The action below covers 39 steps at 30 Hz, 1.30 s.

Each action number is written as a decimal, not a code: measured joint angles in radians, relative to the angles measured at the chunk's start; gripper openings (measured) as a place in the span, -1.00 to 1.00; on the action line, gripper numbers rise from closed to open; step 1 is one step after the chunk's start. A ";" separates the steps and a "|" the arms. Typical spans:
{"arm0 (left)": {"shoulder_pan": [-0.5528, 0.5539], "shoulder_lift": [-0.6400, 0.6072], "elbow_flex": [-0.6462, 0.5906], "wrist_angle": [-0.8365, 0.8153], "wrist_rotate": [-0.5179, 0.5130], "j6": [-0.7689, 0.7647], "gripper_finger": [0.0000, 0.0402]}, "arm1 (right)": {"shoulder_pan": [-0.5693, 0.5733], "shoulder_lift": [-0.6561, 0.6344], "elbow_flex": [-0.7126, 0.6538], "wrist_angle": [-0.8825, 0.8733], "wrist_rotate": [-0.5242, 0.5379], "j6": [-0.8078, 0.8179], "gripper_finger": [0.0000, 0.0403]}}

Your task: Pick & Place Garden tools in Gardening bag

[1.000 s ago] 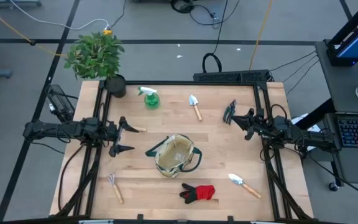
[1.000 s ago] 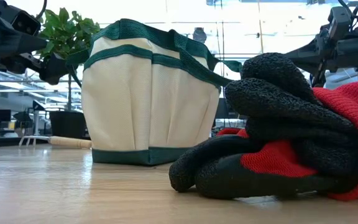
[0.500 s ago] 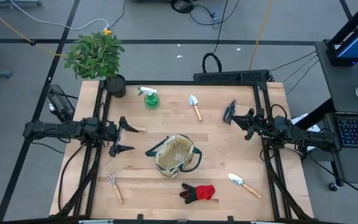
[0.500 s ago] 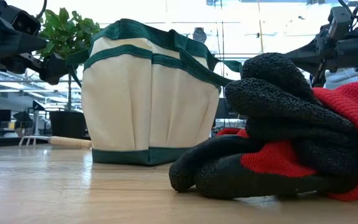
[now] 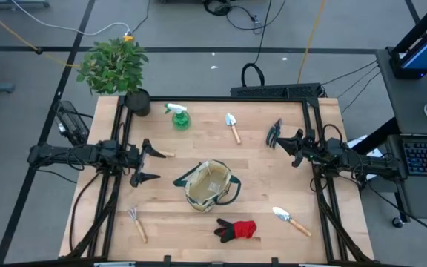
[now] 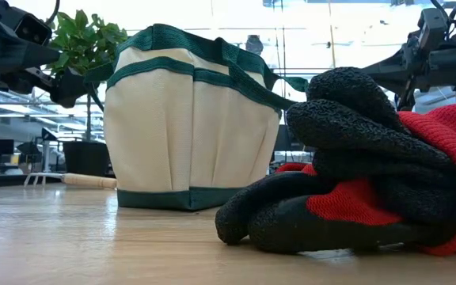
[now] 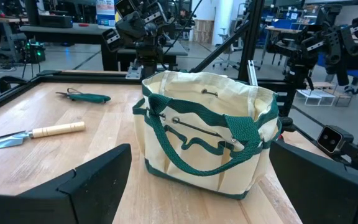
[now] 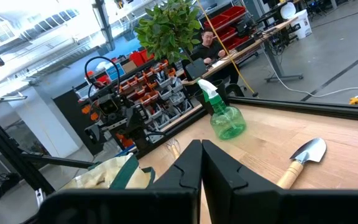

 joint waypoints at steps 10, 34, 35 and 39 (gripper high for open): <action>0.000 0.000 0.000 0.000 -0.001 0.170 0.94 | 0.000 0.000 0.000 0.000 0.000 0.000 -1.00; 0.000 0.035 0.006 0.144 -0.303 0.188 0.94 | 0.000 0.000 0.000 0.005 0.004 -0.008 -1.00; 0.000 0.045 0.006 0.156 -0.306 0.186 0.94 | 0.000 0.000 0.000 0.005 0.004 -0.008 -1.00; 0.000 0.103 0.046 0.146 -0.316 0.180 0.94 | 0.000 0.000 0.000 0.005 0.004 -0.008 -1.00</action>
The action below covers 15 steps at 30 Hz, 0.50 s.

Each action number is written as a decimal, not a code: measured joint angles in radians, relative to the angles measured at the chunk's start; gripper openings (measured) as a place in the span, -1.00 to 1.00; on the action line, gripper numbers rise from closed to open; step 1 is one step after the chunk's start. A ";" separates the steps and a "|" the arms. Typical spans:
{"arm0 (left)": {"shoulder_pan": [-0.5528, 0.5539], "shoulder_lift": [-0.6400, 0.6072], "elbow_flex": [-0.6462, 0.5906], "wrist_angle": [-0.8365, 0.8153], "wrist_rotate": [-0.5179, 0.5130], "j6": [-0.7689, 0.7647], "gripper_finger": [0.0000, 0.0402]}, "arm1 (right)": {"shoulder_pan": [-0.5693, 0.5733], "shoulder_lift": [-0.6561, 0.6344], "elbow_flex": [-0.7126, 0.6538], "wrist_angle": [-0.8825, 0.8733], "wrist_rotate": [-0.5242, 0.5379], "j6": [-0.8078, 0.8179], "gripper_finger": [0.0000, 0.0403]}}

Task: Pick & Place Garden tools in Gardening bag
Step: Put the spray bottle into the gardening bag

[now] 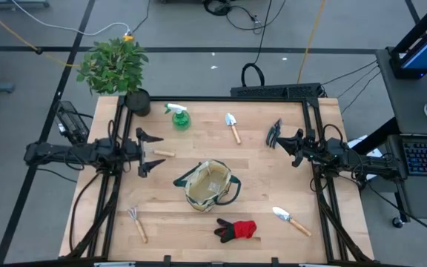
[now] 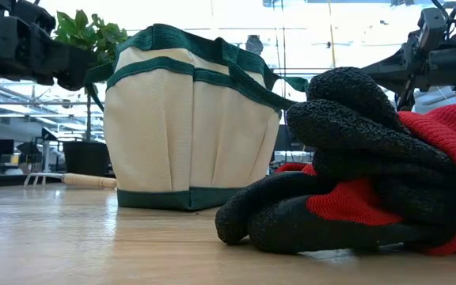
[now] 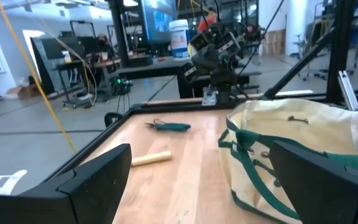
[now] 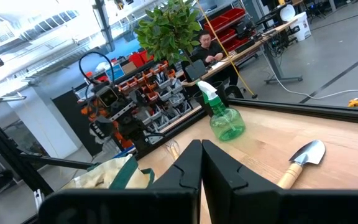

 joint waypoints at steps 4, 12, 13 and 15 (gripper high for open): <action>0.000 0.103 0.129 -0.125 -0.049 0.013 0.94 | 0.000 0.000 0.000 0.000 0.000 0.000 -1.00; 0.000 0.407 0.460 -0.382 -0.142 0.098 0.94 | 0.000 0.000 0.000 0.000 0.000 0.000 -1.00; 0.000 0.447 0.497 -0.406 -0.154 0.100 0.94 | 0.000 0.000 0.000 0.000 0.000 0.000 -1.00; 0.000 0.530 0.572 -0.455 -0.180 0.096 0.94 | 0.000 0.000 0.000 0.000 0.000 0.000 -1.00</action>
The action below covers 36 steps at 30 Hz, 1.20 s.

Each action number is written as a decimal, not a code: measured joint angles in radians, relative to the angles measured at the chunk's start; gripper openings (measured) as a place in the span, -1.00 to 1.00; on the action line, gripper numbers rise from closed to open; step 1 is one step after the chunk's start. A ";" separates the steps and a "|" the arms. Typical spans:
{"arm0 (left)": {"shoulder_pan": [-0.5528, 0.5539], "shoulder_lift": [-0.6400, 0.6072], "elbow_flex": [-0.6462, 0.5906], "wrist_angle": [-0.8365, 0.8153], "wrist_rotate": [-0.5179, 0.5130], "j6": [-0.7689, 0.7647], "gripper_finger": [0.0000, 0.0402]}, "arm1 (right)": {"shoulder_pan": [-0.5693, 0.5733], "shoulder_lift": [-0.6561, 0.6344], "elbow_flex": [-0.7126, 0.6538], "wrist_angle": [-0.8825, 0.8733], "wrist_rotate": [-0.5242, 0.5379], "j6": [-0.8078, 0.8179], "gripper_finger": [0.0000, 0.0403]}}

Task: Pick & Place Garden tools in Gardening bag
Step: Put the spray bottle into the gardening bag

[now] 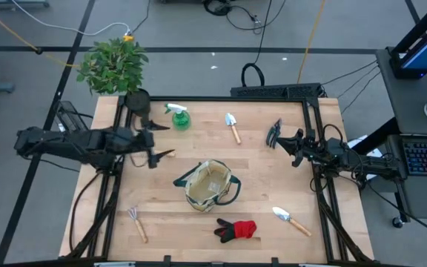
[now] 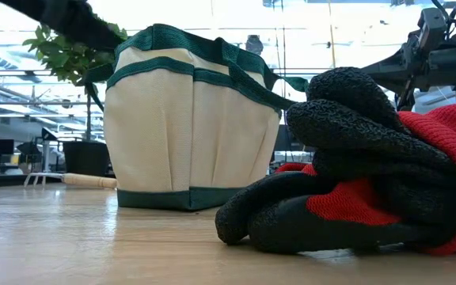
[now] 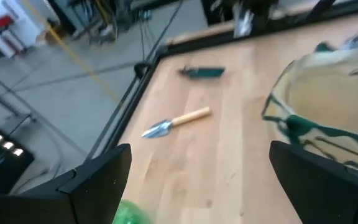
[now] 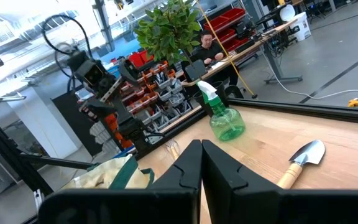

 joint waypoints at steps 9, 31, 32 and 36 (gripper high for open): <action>0.012 0.321 0.282 -0.153 -0.108 -0.019 0.94 | 0.000 0.000 0.000 0.000 0.000 0.000 -1.00; 0.053 0.491 0.380 0.137 -0.148 0.009 0.94 | 0.000 0.000 0.000 -0.001 -0.003 0.000 -1.00; 0.049 0.500 0.390 0.138 -0.184 0.028 0.94 | 0.000 0.000 0.000 -0.001 -0.003 0.000 -1.00; 0.047 0.562 0.475 0.081 -0.339 0.118 0.94 | 0.000 0.000 0.000 -0.002 -0.004 0.000 -1.00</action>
